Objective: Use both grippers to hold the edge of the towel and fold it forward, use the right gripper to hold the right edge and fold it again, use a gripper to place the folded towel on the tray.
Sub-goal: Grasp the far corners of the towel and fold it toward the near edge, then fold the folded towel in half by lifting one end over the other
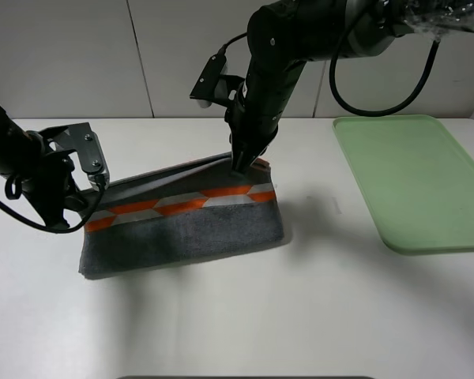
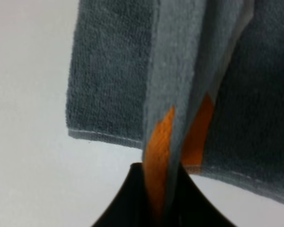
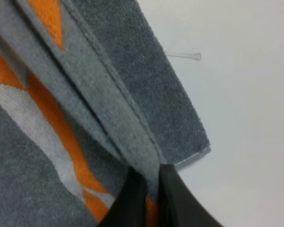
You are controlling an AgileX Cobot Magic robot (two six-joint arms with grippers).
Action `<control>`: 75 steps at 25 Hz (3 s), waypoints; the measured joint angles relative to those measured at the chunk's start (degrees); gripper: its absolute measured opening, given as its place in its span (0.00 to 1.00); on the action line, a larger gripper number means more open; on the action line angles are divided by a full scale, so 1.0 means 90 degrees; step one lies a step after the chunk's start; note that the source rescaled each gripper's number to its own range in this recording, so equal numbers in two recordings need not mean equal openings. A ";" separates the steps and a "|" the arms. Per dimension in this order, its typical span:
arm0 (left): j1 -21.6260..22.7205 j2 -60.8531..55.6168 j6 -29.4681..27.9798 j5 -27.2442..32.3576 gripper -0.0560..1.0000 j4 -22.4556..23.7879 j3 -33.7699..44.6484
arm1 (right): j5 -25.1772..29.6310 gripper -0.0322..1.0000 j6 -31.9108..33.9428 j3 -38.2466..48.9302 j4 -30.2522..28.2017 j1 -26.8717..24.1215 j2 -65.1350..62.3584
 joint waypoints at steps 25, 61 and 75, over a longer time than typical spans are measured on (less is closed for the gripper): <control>0.0035 0.0008 0.0000 -0.0525 0.90 0.0150 0.0000 | -0.0259 0.97 0.0994 0.0000 -0.0812 -0.0104 0.0000; 0.0035 -0.2585 -0.1687 0.1028 1.00 0.0149 0.0000 | 0.1196 1.00 0.2863 0.0000 -0.0770 -0.0097 -0.0240; 0.0035 -0.4821 -0.3596 0.2762 1.00 0.0149 0.0000 | 0.1429 1.00 0.3267 0.0000 -0.0253 -0.0097 -0.0251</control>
